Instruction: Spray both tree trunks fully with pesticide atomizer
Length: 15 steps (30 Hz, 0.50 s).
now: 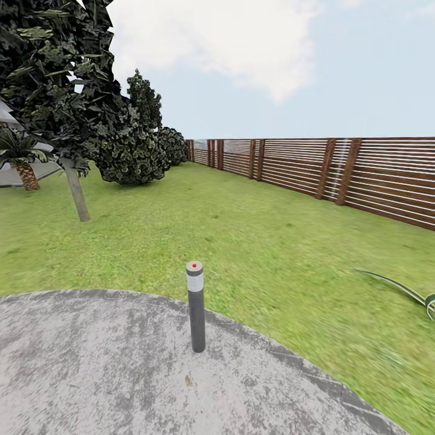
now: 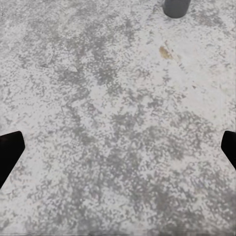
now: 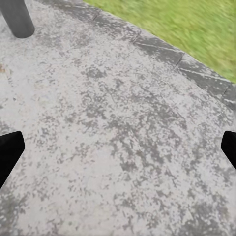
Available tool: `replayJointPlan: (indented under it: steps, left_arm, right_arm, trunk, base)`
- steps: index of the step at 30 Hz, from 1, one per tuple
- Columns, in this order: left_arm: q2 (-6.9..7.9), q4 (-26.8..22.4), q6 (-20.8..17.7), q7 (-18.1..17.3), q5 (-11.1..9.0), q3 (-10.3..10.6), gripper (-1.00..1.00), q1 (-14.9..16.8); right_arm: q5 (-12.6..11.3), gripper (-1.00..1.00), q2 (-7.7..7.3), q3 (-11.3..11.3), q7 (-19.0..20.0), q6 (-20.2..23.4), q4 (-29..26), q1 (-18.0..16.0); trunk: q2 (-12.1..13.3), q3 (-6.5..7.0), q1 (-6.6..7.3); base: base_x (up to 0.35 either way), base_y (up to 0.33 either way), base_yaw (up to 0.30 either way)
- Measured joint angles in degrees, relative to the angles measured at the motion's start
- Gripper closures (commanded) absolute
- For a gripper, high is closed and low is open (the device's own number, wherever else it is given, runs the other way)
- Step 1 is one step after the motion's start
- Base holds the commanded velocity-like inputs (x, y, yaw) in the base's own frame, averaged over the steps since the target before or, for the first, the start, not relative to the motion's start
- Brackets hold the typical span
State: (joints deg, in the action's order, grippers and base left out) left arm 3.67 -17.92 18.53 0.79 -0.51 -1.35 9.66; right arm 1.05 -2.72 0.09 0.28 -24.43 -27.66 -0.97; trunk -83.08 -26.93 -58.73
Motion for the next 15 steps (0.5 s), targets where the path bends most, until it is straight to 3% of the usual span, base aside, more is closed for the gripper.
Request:
replayJointPlan:
  steps: [7,15]
  left_arm:
    - [-0.12,0.25,0.09,0.00,0.01,-5.91,-1.00,0.01]
    - [-0.15,0.26,0.11,0.00,-0.06,-7.12,-1.00,0.01]
  right_arm:
    - [0.00,-1.00,-0.01,0.00,-0.09,-0.01,-0.11,0.00]
    - [0.00,-1.00,0.08,0.00,-0.19,-0.01,-0.05,0.00]
  trunk:
    - [0.00,0.00,0.00]
    - [0.00,0.00,0.00]
  base:
    - [0.000,0.000,0.031]
    - [-0.034,-0.104,0.248]
